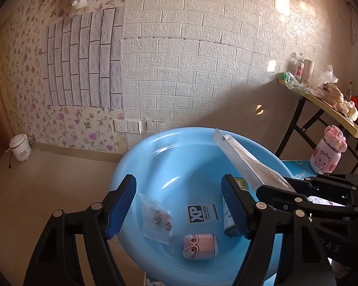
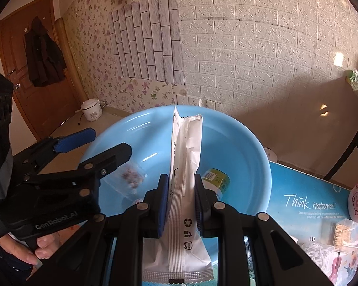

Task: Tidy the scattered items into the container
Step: 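Open the left tool to drop the clear snack bag into the basin, then open the right tool to drop the white packet into the basin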

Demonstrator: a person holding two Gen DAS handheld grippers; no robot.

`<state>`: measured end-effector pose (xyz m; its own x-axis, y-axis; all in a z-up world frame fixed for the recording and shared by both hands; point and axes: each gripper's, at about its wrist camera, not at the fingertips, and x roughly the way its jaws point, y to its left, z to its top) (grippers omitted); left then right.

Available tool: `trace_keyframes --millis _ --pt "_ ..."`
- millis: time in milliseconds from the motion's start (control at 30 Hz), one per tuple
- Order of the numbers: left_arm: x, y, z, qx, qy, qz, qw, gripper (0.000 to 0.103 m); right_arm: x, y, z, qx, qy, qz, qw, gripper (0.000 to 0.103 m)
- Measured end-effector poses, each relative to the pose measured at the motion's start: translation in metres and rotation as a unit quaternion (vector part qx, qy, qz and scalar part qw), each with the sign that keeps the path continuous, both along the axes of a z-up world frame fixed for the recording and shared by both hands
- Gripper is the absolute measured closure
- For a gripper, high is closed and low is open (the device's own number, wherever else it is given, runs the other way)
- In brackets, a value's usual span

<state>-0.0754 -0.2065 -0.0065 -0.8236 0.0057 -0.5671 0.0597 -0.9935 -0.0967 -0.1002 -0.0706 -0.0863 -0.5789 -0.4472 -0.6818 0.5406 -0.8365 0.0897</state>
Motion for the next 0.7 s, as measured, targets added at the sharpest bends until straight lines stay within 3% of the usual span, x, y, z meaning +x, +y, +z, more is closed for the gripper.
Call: trace_keyframes --millis 500,600,700 --pt "0.006 -0.007 -0.001 0.006 0.0 0.009 0.9999 0.03 0.001 -0.008 0.002 0.0 0.01 0.008 1.0 0.082" --pt "0.006 -0.01 -0.001 0.006 0.001 0.016 0.9998 0.03 -0.002 -0.012 0.003 0.001 0.013 0.014 1.0 0.079" --pt "0.008 -0.02 -0.001 0.016 0.001 0.028 0.9995 0.029 -0.006 -0.007 0.004 0.012 0.023 -0.021 0.999 0.047"
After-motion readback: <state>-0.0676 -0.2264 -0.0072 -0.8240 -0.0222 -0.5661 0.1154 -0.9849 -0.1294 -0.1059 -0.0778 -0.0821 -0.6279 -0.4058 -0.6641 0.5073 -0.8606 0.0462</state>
